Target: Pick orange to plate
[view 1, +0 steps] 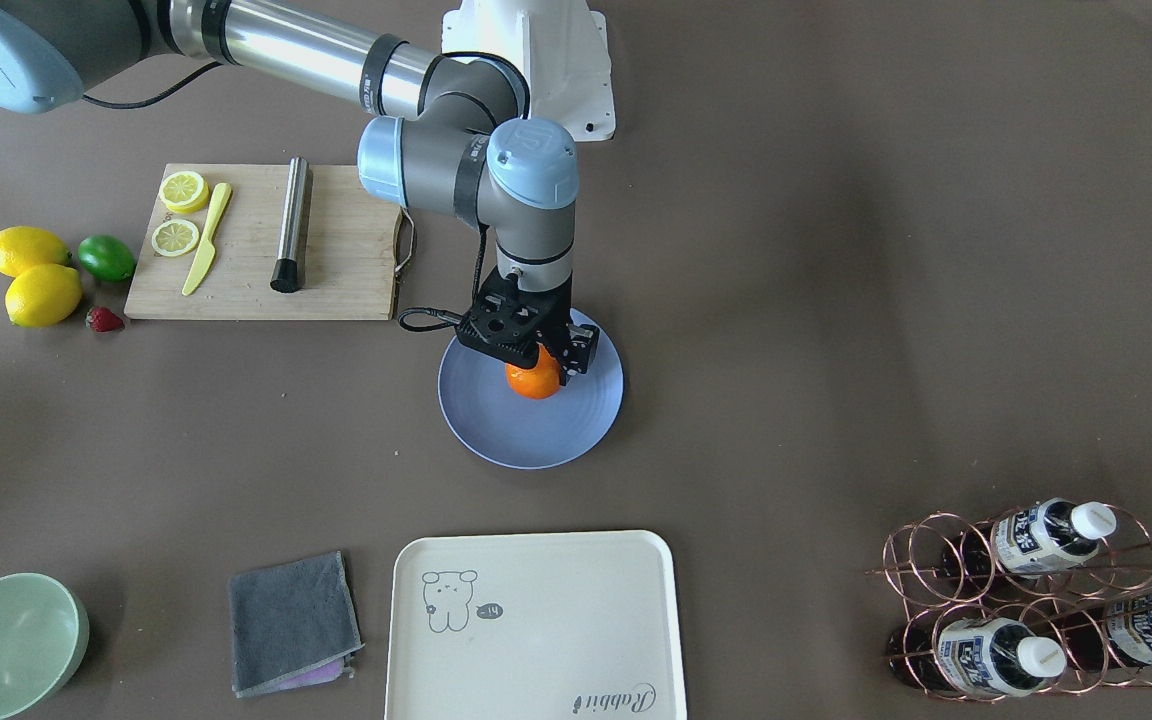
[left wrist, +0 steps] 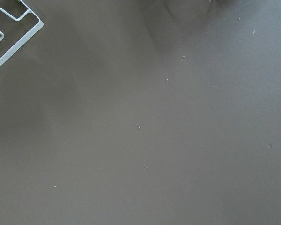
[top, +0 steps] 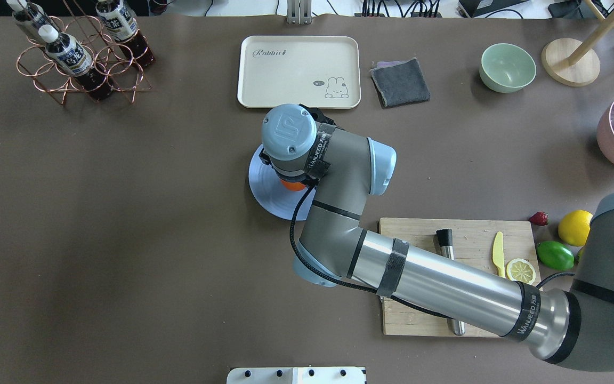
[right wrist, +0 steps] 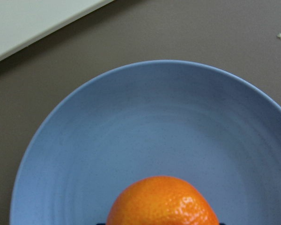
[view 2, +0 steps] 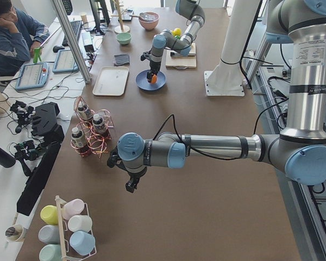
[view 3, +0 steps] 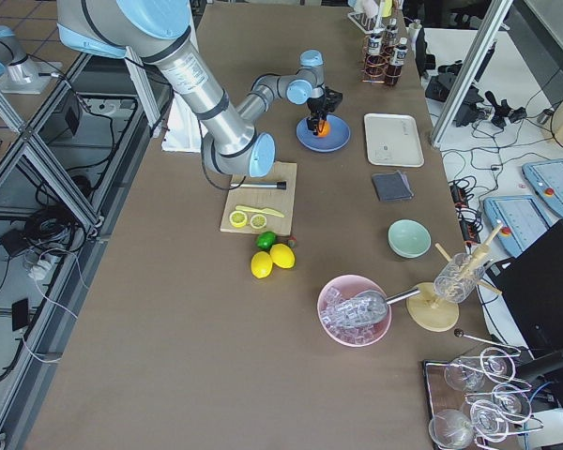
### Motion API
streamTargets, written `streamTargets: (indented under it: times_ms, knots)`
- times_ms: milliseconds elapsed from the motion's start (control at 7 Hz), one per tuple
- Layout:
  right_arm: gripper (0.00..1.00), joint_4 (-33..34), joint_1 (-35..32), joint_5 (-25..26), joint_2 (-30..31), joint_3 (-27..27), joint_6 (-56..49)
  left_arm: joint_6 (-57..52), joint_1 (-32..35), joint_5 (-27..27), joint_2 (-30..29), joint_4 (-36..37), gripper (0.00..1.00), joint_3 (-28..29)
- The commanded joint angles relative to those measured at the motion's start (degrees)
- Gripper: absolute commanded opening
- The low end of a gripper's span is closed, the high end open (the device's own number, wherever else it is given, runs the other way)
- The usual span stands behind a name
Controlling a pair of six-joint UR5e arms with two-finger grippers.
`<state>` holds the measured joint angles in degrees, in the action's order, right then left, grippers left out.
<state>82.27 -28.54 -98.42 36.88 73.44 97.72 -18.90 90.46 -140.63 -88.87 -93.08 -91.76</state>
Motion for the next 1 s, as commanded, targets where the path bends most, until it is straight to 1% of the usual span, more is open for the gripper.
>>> streamTargets:
  times_ms: [0,143,286,429,571,714,857]
  knots:
    - [1.00,-0.01,0.14,1.47,0.47,-0.31,-3.03,0.00,-0.20,0.00,-0.07,0.00,0.98,0.00]
    - [1.00,-0.01,-0.38,1.48,0.74,0.03,-4.45,0.00,-0.29,0.09,-0.07,0.00,0.98,0.18]
    - [1.00,0.16,-2.82,0.17,1.52,1.52,-8.64,0.00,-0.38,0.09,-0.07,0.00,0.98,0.96]
    - [1.00,0.25,-7.19,-5.23,4.32,5.01,-13.56,0.00,-0.46,0.35,-0.07,0.00,0.98,0.97]
    - [1.00,0.25,-13.94,-12.95,10.52,11.57,-19.00,0.09,-0.38,0.44,-0.07,0.00,0.98,1.32]
    - [1.00,0.34,-21.40,-20.07,19.90,19.12,-28.36,0.09,-0.46,0.53,-0.16,0.00,0.98,1.93]
    - [1.00,0.34,-28.61,-24.58,29.04,23.81,-40.99,0.09,-0.46,0.53,-0.16,0.00,0.98,1.94]
